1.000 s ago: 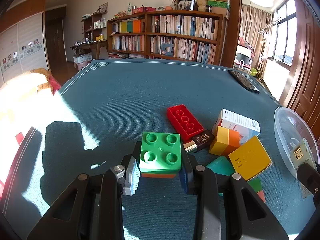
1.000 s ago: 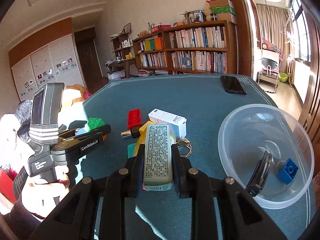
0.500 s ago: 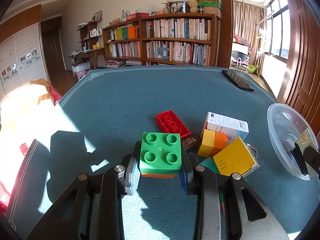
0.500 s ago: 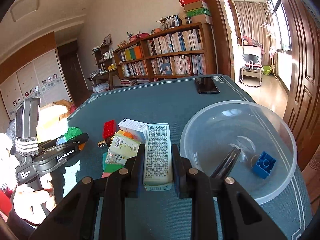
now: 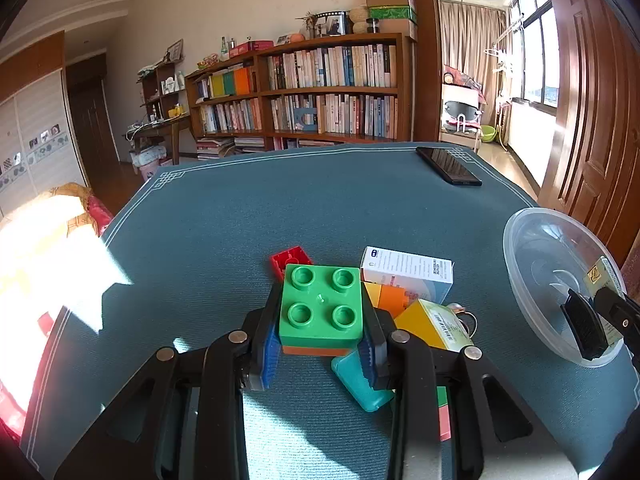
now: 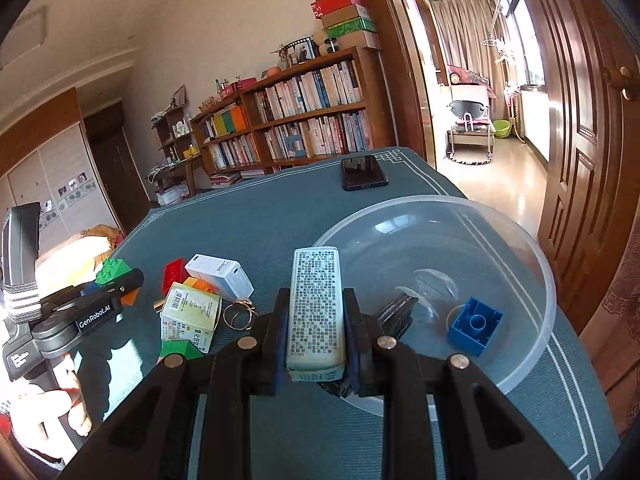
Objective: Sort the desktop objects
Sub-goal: 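Carry the medicine box and green-orange brick over the clear bowl with both tools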
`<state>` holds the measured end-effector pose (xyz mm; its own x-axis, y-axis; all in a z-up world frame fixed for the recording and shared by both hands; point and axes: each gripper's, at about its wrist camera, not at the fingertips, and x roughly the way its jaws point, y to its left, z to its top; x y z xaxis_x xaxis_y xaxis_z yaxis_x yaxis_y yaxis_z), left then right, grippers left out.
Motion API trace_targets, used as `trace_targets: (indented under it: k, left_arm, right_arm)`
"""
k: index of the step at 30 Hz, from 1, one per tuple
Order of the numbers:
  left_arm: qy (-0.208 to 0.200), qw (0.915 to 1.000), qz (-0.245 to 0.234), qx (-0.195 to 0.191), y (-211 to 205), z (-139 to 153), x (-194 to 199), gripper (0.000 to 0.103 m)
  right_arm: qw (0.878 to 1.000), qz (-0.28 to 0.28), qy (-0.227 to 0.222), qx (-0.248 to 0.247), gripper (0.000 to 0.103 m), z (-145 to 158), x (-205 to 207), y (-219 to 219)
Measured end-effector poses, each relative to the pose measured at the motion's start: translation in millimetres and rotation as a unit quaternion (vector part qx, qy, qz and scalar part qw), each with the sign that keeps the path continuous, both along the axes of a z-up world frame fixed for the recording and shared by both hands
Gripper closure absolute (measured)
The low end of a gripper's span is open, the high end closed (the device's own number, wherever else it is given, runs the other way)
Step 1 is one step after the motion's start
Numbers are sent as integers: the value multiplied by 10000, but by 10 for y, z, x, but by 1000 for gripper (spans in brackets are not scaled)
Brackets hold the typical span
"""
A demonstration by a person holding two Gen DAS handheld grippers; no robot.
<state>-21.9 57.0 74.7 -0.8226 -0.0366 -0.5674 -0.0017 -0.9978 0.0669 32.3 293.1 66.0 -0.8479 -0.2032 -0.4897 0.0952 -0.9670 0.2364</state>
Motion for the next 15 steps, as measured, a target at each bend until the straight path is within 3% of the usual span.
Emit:
trace_targets:
  k: [15]
  left_arm:
    - [71,9992,-394,-76,369,98,-66,68]
  right_arm:
    - [9983,-569,-45,-66,76,-56,-108,352]
